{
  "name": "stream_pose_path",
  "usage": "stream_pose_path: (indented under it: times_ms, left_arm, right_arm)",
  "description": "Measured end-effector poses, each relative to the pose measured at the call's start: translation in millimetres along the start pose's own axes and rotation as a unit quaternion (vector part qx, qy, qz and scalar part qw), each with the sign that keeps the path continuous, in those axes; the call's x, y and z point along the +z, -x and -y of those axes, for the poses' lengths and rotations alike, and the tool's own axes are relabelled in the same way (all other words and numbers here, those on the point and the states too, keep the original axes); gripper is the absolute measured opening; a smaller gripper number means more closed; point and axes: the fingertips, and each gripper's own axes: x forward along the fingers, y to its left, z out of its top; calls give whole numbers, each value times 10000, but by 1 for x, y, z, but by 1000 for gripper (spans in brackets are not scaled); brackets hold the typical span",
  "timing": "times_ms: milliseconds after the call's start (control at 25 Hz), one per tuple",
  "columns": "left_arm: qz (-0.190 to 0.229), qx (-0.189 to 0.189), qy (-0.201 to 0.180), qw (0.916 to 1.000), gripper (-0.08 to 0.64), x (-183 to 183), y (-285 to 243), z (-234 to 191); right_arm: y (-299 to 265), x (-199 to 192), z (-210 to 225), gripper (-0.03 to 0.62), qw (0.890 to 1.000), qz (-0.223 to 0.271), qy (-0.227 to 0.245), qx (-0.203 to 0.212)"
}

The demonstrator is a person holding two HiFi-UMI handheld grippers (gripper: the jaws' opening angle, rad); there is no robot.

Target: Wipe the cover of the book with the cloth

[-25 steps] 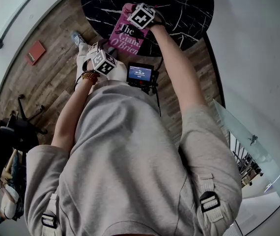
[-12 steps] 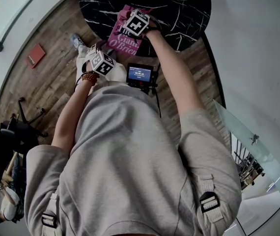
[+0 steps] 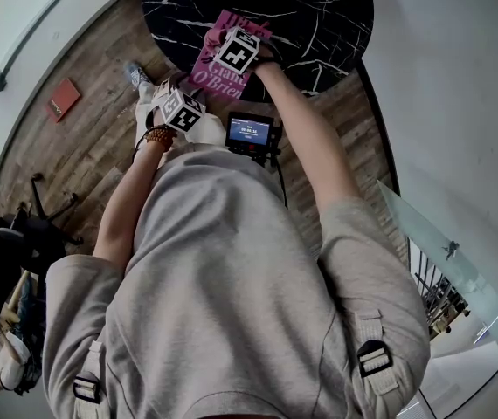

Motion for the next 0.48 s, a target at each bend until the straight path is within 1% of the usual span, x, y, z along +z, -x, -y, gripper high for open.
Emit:
stream_pose_path:
  times_ms: [480]
  left_arm:
    - [-19,55,77,10000,265,-1,-2,-3]
  right_arm:
    - [-2,-2,-45,94,9992,-3,273,307]
